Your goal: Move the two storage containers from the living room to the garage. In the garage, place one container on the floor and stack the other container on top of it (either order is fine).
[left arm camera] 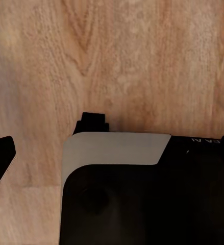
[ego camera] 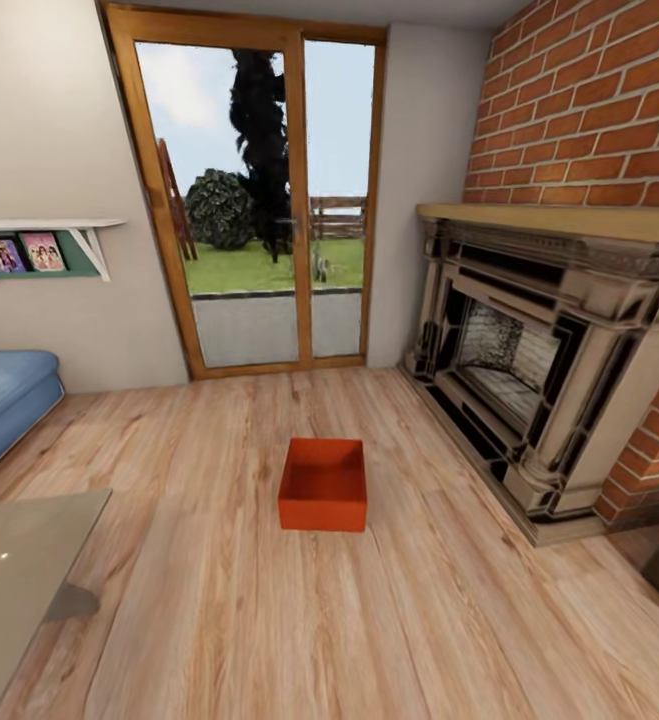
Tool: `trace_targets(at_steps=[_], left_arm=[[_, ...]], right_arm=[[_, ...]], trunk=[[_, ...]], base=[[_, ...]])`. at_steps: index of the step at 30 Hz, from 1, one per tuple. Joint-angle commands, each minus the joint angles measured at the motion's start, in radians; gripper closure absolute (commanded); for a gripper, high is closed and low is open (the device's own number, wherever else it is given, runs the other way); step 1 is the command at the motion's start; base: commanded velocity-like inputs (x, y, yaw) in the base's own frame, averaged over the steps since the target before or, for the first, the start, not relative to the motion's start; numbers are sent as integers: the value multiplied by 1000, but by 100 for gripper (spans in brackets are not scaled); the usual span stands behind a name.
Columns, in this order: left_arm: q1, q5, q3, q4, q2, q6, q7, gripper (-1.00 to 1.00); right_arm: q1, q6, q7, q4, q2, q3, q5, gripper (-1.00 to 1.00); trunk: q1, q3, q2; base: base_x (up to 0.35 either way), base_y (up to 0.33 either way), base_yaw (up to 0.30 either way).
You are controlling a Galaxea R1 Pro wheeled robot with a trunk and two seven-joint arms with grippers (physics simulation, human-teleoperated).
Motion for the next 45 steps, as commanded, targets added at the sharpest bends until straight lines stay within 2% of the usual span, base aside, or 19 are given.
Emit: trace_targets(at_steps=[1,45], left_arm=[[0,10,-1,0,0,4,-4,-100],[0,10,-1,0,1,4,-4,-100]], right_arm=[[-1,-5,-1,3,1,8,-9,-100],[-1,-5,-1,3,1,8,-9,-100]], trunk=[[1,-1,0],[1,-1,0]], base=[[320,0,0],[320,0,0]])
